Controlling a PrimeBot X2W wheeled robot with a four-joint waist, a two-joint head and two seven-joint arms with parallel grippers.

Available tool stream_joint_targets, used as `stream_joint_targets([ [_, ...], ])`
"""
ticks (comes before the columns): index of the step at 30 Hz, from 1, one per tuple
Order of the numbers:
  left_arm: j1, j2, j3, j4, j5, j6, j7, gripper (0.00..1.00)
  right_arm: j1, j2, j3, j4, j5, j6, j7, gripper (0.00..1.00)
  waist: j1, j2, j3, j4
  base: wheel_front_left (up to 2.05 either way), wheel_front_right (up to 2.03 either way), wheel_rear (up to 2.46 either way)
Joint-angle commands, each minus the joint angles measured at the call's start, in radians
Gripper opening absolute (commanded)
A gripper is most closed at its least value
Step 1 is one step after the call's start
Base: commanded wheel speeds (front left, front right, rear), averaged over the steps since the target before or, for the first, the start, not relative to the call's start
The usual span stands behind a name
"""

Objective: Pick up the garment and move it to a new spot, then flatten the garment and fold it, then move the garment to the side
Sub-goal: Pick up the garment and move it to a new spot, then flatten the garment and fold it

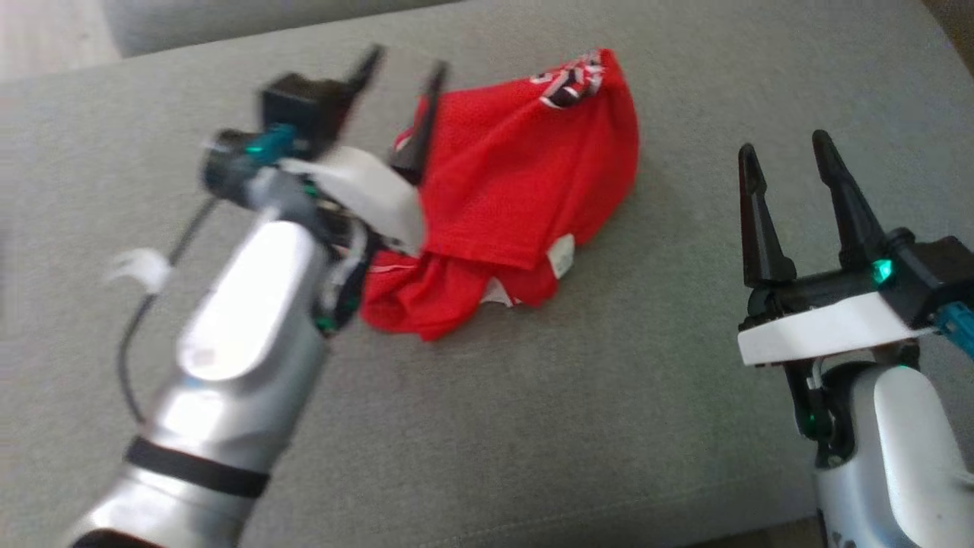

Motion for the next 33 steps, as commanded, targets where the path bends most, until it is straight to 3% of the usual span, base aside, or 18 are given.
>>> stream_joint_targets([
  [1,-0.03,0.043,0.052,-0.032,-0.006,0.009,-0.017,1.0,-0.016,-0.002,0.019,-0.031,-0.01,0.007,0.003,1.0,0.0,0.0,-0.029,0.035,0.0,0.0,0.0],
  [9,0.093,0.178,0.128,-0.098,-0.027,0.023,-0.083,1.0,0.049,-0.002,0.0,0.002,-0.032,0.007,0.02,1.0,0.0,0.0,-0.122,0.165,0.0,0.0,0.0],
  [14,0.285,0.218,0.129,-0.166,-0.023,0.055,-0.128,1.0,0.119,-0.002,-0.016,0.018,-0.019,0.007,0.027,1.0,0.0,0.0,-0.182,0.237,0.0,0.0,0.0],
  [21,0.538,0.199,0.161,-0.28,-0.037,0.126,-0.177,1.0,0.182,-0.002,-0.016,0.02,-0.001,0.007,0.032,1.0,0.0,0.0,-0.215,0.282,0.0,0.0,0.0],
  [25,0.602,0.159,0.223,-0.342,-0.064,0.157,-0.183,1.0,0.169,-0.002,0.031,0.027,-0.06,0.007,0.052,1.0,0.0,0.0,-0.195,0.278,0.0,0.0,0.0],
  [33,0.6,0.134,0.245,-0.395,-0.025,0.124,-0.184,1.0,0.108,-0.002,0.079,0.106,-0.149,0.007,0.113,1.0,0.0,0.0,-0.136,0.293,0.0,0.0,0.0],
])
